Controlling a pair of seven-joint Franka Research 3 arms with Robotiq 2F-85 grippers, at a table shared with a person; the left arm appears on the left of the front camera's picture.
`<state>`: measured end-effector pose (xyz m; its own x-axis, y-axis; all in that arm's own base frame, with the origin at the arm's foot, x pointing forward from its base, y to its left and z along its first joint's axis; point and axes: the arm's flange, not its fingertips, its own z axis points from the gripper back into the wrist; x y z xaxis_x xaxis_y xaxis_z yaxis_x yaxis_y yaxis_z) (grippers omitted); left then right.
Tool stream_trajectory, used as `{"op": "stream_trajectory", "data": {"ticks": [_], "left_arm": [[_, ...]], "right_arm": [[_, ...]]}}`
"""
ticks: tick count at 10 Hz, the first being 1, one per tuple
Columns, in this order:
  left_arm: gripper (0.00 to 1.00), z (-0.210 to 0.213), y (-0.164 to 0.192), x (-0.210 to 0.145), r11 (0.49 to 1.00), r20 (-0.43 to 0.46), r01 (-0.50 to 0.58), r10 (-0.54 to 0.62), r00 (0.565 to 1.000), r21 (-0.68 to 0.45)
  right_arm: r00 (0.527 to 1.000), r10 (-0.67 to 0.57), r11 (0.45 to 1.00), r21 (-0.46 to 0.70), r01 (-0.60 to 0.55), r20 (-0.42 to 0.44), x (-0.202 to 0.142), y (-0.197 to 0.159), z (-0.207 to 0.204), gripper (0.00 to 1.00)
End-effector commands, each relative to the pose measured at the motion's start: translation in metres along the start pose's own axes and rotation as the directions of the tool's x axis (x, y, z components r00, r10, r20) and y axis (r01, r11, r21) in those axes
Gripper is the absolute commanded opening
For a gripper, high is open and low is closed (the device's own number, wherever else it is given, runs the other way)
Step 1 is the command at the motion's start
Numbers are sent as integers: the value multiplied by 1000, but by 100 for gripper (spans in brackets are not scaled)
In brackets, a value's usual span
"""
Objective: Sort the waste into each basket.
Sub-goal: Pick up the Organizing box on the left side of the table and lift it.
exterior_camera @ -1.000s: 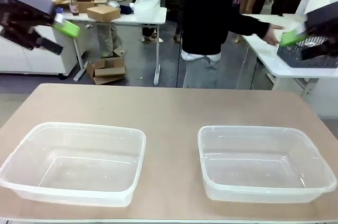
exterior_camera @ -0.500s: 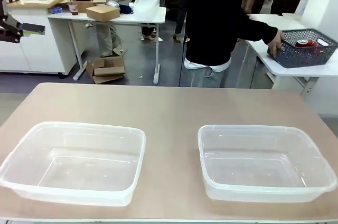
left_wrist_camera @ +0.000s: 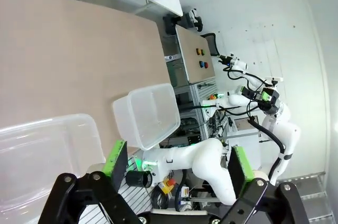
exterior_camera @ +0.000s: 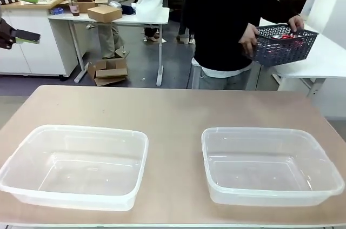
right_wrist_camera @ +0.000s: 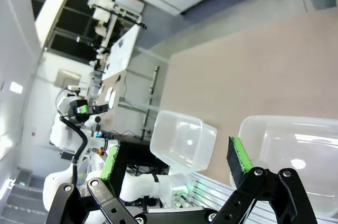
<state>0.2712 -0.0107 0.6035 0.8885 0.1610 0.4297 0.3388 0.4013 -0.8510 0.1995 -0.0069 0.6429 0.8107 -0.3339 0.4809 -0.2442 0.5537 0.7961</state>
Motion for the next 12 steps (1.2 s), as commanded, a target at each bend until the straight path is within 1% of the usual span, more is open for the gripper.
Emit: {"op": "stream_trajectory", "data": {"ticks": [1, 2, 3, 4, 5, 6, 7, 8, 9, 12], "left_arm": [[100, -1, -1, 0, 1000, -4, -1, 1, 1000, 1], [100, 1, -12, -3, 996, -162, 72, -62, 985, 57], [100, 3, -26, -3, 968, -309, 162, -98, 946, 191], [100, 11, -34, -5, 932, -397, 194, -60, 916, 306], [100, 19, -40, -10, 877, -476, 221, 10, 879, 427], [100, 28, -42, -17, 816, -506, 239, 76, 859, 527], [100, 31, -38, -28, 760, -501, 247, 117, 858, 601], [100, 30, -27, -34, 703, -464, 244, 137, 875, 668], [100, 26, -38, -24, 810, -472, 210, 91, 877, 547], [100, 26, -38, -24, 810, -472, 210, 91, 877, 547]], "right_arm": [[1000, -1, 1000, 2, 1, -5, -1, 1, -2, 100], [998, -21, 1000, -15, 20, -59, 3, 7, -18, 100], [989, -12, 999, -47, 6, -149, 6, 21, -57, 100], [964, -2, 993, -117, -30, -266, 5, 37, -105, 100], [924, 8, 983, -165, -76, -383, -2, 51, -160, 100], [879, 21, 959, -239, -152, -476, -15, 60, -211, 100], [822, 55, 939, -250, -236, -567, -35, 66, -258, 100], [841, 88, 902, -316, -295, -535, -45, 68, -288, 100], [863, 16, 967, -212, -143, -505, -57, 51, -227, 100], [863, 16, 967, -212, -143, -505, -57, 51, -227, 100]]}}
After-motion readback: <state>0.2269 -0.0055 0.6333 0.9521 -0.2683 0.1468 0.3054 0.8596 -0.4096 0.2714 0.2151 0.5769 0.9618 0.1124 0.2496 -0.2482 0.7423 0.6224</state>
